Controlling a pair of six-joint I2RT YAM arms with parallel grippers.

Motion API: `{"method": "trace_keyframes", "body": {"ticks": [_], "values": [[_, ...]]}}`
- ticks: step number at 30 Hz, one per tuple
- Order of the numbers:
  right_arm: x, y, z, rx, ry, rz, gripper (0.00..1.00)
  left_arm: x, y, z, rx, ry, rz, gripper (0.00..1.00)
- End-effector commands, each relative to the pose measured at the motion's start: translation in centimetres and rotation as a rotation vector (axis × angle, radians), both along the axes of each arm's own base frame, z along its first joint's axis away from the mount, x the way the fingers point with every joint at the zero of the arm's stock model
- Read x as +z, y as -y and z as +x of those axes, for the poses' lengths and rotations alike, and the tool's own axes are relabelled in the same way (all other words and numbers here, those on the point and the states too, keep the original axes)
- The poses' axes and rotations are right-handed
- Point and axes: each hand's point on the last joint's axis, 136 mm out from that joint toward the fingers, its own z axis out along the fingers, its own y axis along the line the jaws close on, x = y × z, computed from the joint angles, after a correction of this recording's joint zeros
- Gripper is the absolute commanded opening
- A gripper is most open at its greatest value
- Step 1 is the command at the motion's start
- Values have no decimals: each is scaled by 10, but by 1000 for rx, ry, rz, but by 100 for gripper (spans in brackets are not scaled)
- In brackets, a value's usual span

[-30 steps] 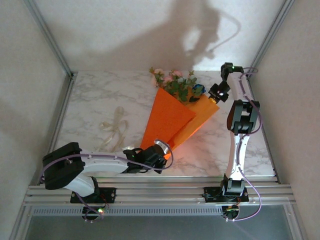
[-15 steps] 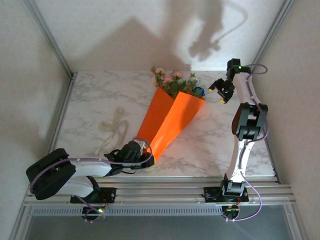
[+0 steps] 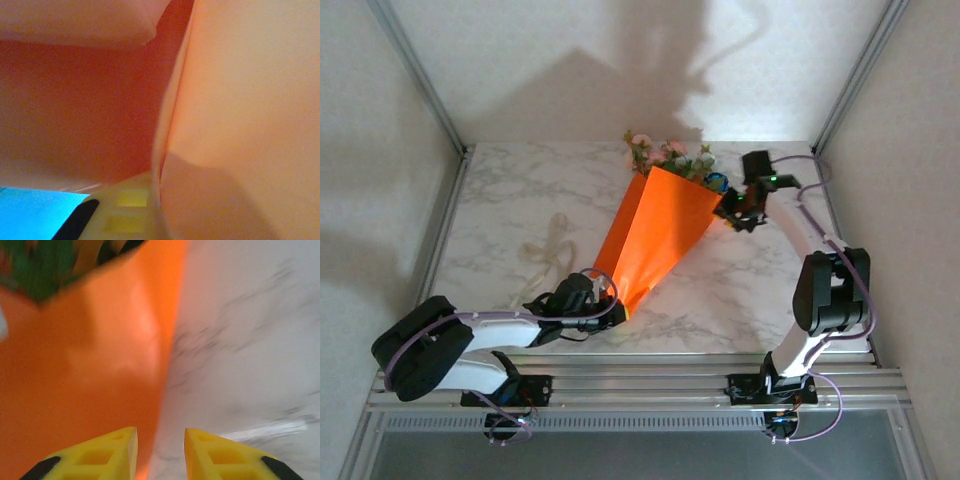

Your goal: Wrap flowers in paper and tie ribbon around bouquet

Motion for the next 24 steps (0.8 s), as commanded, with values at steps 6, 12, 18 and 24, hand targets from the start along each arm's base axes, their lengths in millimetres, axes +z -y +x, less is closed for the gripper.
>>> {"method": "trace_keyframes", "body": {"ticks": [6,12,18,24], "values": [[-19,-124,-18,148,-32,147,31,-3,-6,2,-73,-52,105,1],[-66,-144,2,84,-65,125,31,-3,-25,11,-74,-95,246,17],[-90,-146,20,49,-99,72,32,0,-56,21,30,-158,400,31],[-103,-136,12,25,-139,32,35,54,-91,53,228,-66,558,39]]}}
